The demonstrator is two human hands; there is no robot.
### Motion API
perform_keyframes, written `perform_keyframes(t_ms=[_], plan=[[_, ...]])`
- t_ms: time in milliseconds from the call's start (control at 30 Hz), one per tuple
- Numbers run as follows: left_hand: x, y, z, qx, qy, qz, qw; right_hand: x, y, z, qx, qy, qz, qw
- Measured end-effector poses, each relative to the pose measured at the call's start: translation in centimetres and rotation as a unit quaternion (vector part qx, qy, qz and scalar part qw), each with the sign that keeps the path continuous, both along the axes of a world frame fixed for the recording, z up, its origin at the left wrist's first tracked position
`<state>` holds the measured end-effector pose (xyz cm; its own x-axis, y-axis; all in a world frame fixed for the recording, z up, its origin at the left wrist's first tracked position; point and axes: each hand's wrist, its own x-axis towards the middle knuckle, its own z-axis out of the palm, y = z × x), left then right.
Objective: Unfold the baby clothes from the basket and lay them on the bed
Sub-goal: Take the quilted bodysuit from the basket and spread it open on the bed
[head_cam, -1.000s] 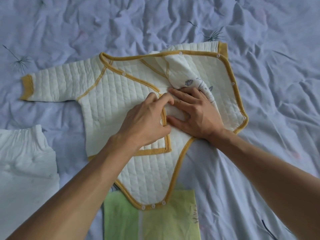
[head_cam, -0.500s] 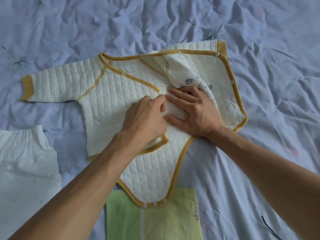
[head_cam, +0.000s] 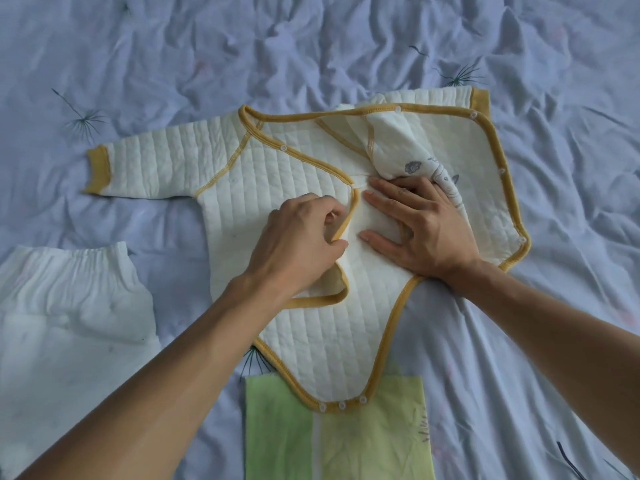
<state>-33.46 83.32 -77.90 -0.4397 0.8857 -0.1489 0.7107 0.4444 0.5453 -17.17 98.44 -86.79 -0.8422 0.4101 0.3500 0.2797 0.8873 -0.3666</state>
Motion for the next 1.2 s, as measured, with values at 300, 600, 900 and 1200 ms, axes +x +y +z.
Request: perform_keyframes(t_ms=[300, 600, 900, 1200], plan=[[-2.2, 0.4, -0.7, -0.035, -0.128, -0.059, 0.989, 0.1, 0.0, -0.2, 0.003, -0.001, -0.001, 1.000], [-6.4, -2.3, 1.4, -0.009, -0.157, -0.002, 0.988, -0.1, 0.1, -0.4, 0.026, -0.001, -0.006, 1.000], [-13.4, -8.8, 5.9, 0.040, -0.202, 0.045, 0.977, -0.1, 0.2, -0.4, 0.029, 0.021, 0.005, 0.999], [-22.3, -15.2, 5.9, -0.017, -0.129, 0.095, 0.987, 0.1, 1.4, -2.4, 0.047, 0.032, 0.013, 0.998]])
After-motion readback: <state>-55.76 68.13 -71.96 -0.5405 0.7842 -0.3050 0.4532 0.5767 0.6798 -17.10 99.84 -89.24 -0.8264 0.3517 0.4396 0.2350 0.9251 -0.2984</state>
